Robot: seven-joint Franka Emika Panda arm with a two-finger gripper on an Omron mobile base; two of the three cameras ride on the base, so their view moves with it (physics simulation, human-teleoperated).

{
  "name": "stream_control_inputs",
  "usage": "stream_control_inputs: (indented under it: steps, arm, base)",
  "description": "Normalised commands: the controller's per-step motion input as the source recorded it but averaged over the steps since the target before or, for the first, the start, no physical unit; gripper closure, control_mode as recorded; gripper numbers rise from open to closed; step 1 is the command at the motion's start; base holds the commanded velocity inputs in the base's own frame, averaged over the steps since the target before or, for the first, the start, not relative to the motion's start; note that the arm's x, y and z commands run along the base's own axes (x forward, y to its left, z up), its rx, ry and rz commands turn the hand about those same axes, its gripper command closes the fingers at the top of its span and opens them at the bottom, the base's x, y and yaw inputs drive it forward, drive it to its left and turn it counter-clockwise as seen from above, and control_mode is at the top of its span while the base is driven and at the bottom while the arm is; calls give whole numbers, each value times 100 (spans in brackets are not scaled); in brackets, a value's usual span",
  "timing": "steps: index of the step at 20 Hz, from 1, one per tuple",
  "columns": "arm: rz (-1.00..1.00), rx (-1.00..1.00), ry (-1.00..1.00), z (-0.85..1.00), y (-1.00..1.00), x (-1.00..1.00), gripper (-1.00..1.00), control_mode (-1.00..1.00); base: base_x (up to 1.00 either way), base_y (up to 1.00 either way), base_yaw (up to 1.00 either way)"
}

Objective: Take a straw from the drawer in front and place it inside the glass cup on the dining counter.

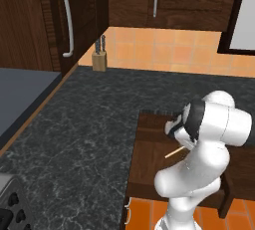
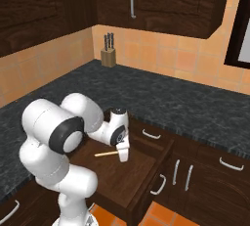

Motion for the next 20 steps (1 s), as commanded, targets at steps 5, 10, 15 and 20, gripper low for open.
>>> stream_control_inputs:
  steps: [5,10,15,20]
  arm:
    - [0,1,0,100,0,0,100,-100]
    - [4,0,0,100,0,-1,100,-100]
    - [11,-9,-4,100,0,-17,100,-100]
    - [17,-18,-12,100,0,-40,100,-100]
  base:
    - [0,0,0]
    - [0,0,0]
    - [0,0,0]
    - [0,0,0]
